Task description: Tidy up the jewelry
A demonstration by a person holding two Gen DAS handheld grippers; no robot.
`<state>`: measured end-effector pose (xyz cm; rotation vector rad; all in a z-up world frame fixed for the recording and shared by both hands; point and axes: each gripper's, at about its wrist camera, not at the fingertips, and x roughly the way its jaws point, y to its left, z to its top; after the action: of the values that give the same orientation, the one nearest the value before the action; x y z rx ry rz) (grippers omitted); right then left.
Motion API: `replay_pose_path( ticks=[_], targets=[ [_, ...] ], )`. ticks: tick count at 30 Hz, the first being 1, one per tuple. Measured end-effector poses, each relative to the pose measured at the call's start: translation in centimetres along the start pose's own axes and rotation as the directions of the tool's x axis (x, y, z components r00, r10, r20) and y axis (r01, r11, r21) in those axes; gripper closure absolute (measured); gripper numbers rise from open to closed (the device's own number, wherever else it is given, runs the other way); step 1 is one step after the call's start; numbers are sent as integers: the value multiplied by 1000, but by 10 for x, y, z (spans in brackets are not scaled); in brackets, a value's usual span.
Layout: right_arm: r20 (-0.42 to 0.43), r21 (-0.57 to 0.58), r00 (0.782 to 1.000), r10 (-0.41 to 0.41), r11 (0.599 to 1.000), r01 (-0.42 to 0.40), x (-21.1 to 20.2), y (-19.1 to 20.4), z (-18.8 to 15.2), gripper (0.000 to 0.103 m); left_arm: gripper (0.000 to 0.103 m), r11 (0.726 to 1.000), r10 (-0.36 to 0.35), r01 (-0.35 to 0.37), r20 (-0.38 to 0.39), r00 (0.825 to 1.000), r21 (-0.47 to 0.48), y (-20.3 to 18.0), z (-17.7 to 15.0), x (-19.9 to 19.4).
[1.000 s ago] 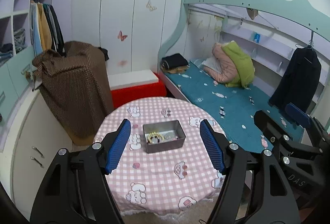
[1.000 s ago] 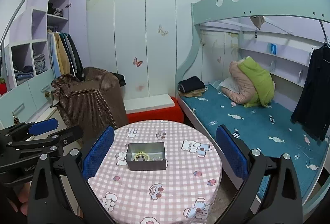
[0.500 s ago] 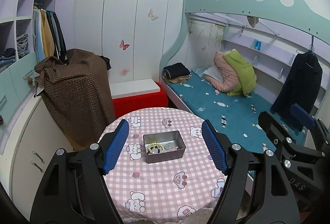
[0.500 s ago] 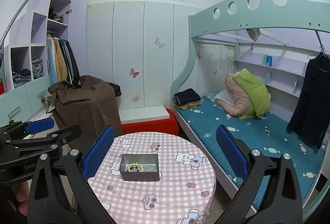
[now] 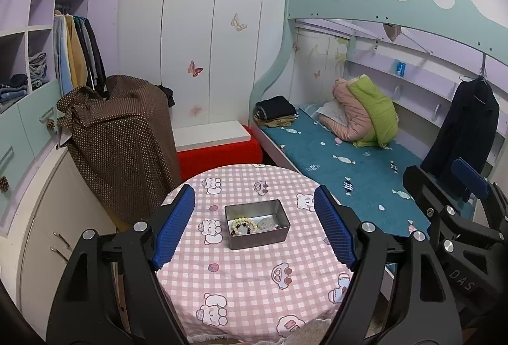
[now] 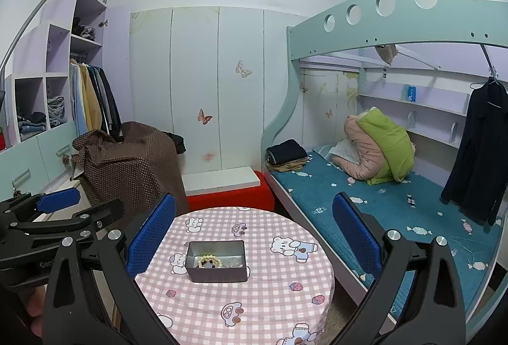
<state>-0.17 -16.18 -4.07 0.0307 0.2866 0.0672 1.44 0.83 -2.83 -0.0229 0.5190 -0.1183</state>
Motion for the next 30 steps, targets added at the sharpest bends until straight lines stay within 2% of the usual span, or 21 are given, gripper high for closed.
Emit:
replay_pose_path(
  ticks=[30],
  targets=[
    [-8,23,1000,-4,1000,4,-2,-2,0,8,25,1000,-3,3,-2,1000,-4,-1,-3,-1]
  ],
)
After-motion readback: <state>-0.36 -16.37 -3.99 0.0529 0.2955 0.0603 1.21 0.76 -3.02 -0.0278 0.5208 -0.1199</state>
